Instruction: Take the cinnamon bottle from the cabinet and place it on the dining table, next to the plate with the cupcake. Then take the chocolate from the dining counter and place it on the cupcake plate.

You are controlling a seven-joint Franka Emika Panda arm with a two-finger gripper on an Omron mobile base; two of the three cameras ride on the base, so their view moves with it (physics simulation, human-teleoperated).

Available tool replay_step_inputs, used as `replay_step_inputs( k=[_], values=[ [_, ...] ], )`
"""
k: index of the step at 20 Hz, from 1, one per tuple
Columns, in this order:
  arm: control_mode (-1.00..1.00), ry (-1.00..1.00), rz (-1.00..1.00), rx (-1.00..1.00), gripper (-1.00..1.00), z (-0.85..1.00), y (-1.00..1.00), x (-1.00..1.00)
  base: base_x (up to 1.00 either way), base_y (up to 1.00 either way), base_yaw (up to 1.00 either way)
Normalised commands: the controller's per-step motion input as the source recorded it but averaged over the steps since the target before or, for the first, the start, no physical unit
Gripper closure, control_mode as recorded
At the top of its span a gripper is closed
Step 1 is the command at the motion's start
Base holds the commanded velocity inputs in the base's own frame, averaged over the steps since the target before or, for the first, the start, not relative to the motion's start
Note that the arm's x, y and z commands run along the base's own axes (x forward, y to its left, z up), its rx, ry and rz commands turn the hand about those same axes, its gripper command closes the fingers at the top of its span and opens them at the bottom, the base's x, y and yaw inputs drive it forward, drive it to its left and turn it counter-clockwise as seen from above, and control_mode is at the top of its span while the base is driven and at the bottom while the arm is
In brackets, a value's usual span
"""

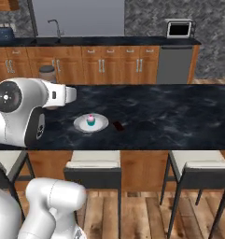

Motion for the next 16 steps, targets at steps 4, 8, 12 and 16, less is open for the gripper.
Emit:
replay_step_inputs(
  k=[4, 8, 12, 16],
  values=[
    [1.0, 0.0, 0.0, 0.0, 1.0, 0.0, 0.0, 0.0, 0.79, -0.16, 0.23],
    [1.0, 0.0, 0.0, 0.0, 1.0, 0.0, 0.0, 0.0, 0.73, -0.11, 0.21],
    [1.0, 0.0, 0.0, 0.0, 1.0, 0.0, 0.0, 0.0, 0.74, 0.0, 0.13],
    [-1.0, 0.1, 0.09, 0.0, 1.0, -0.18, 0.16, 0.12, 0.0, 0.0, 0.0]
  ],
)
